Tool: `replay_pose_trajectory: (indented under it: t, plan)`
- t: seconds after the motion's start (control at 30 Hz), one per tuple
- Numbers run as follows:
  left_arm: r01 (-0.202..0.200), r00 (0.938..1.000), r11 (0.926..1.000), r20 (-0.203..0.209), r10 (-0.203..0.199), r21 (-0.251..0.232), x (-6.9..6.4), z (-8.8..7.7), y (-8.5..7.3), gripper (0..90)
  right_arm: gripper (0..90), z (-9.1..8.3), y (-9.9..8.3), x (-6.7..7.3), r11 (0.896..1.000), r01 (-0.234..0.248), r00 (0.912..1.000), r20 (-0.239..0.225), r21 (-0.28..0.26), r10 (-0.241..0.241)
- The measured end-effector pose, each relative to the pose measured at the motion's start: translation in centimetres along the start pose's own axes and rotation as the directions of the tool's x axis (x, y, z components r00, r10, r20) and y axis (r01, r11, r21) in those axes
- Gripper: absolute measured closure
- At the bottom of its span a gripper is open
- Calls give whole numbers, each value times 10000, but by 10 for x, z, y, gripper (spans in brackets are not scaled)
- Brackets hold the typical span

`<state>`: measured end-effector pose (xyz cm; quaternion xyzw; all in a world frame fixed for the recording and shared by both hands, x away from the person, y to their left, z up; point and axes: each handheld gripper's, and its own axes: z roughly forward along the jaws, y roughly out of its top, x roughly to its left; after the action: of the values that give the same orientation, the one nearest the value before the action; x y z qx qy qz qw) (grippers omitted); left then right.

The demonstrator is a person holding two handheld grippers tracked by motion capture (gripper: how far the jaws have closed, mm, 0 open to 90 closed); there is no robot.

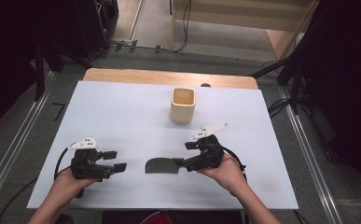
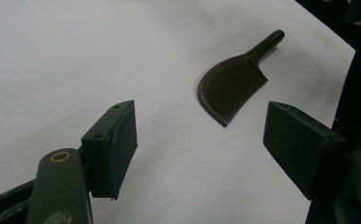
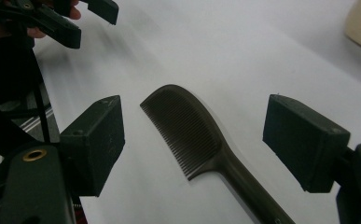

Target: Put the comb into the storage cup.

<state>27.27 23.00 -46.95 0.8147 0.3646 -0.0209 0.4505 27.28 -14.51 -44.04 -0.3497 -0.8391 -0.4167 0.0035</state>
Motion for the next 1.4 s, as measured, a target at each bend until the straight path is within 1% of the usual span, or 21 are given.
replay_pose_trajectory:
  t: [0.03,0.07,0.23,0.3,0.33,0.6,0.7,0.73,0.77,0.83,0.9,1.0,1.07,1.1,1.17,1.2,1.4]
  plan:
    - [0,10000,10000,0,0,0,0,0,0,274,191,0,0,0,10000,0,10000,0,0,0]
    - [-5,10000,10000,0,5,-3,0,0,0,274,200,5,3,3,10000,28,10000,-54,52,-27]
    - [9,10000,10000,-10,-9,-7,0,0,0,274,245,15,9,9,9997,147,9998,-105,181,-145]
    - [10,10000,10000,-15,-10,0,0,0,0,274,251,16,10,10,9997,102,9999,-128,201,-100]
    - [7,10000,10000,-7,-7,-6,0,0,0,274,261,20,11,11,9994,86,9998,-156,324,-80]
    - [8,10000,10000,-5,-8,-13,0,0,0,275,308,33,14,19,9983,231,9991,-377,535,-211]
    - [10,10000,10000,-2,-10,-17,0,-1,0,275,489,37,13,21,9984,283,9983,-513,495,-258]
    - [24,10000,10000,12,-24,-33,0,-1,0,274,588,38,12,21,9984,274,9979,-607,494,-244]
    - [20,10000,10000,15,-20,-33,0,-1,0,274,668,38,11,21,9985,255,9973,-695,479,-221]
    - [19,10000,10000,10,-19,-19,0,-1,0,274,796,42,9,21,9983,301,9966,-787,503,-261]
    - [10,10000,10000,6,-10,-13,0,-1,0,274,874,46,6,23,9976,415,9965,-748,558,-373]
    - [0,10000,10000,18,0,-13,0,-1,0,274,875,53,3,25,9964,563,9961,-712,633,-518]
    - [0,10000,10000,10,0,-12,0,-1,0,274,875,56,2,26,9964,556,9961,-719,647,-509]
    - [-5,10000,10000,6,5,-6,1,-1,0,275,875,62,-2,26,9959,536,9961,-733,733,-483]
    - [-9,10000,10000,6,9,-9,1,-1,0,274,875,64,-3,26,9954,551,9961,-737,779,-493]
    - [-16,10000,10000,4,16,-10,1,-1,0,275,875,69,-7,26,9944,568,9958,-773,893,-500]
    - [-13,10000,10000,15,13,-5,1,-1,0,275,875,78,-13,28,9918,617,9954,-798,1120,-529]
